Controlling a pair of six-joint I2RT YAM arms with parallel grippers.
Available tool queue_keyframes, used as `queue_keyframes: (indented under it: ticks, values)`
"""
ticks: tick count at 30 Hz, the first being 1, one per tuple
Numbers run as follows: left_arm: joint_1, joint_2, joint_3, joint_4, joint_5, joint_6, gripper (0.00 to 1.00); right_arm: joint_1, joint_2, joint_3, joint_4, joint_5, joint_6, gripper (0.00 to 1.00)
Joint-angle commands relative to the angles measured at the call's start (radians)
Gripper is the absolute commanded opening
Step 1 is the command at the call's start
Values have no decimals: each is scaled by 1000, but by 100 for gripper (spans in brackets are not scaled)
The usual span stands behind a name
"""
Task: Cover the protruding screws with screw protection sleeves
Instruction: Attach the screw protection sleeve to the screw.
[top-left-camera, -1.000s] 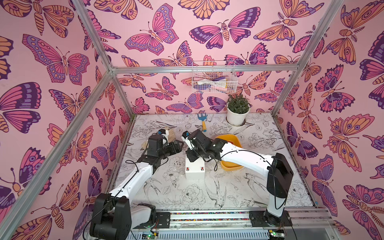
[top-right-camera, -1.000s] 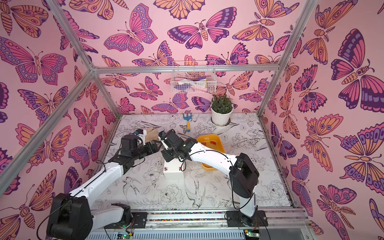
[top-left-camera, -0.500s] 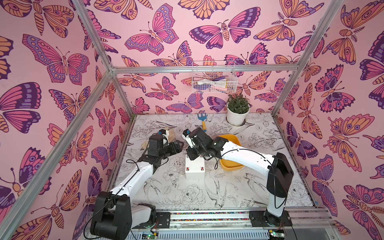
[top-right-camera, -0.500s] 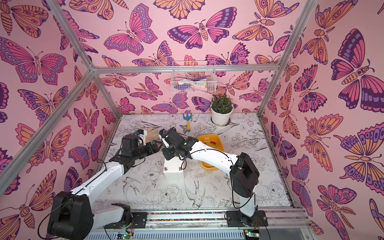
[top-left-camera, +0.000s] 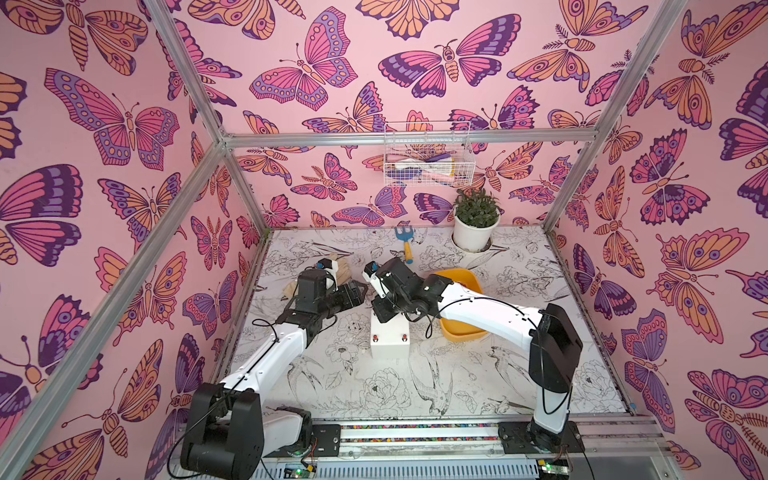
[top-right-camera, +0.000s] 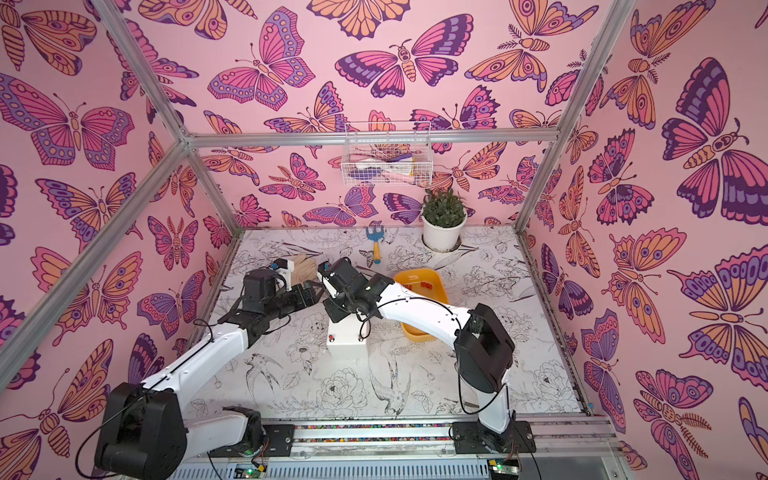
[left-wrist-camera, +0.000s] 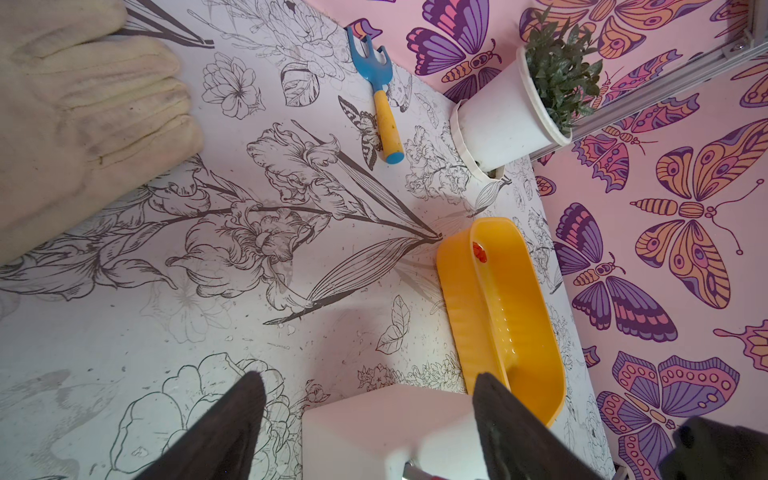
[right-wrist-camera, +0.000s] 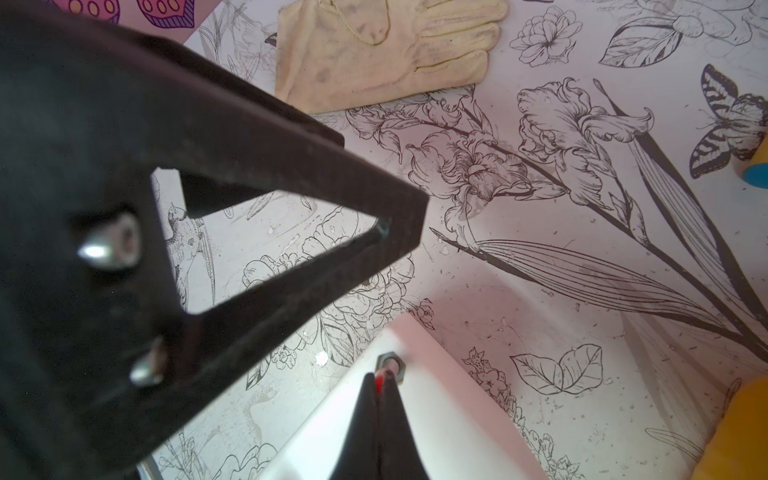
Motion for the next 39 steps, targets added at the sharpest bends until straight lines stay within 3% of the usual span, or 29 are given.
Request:
queue_keyframes:
  ticks: [1,39]
  values:
    - [8,4,-4,15,8,10,81,-5,13,30,-20,-9,0,0]
    - [8,8,-1,15,8,10,81,-9,11,-5,-6,-16,17,0]
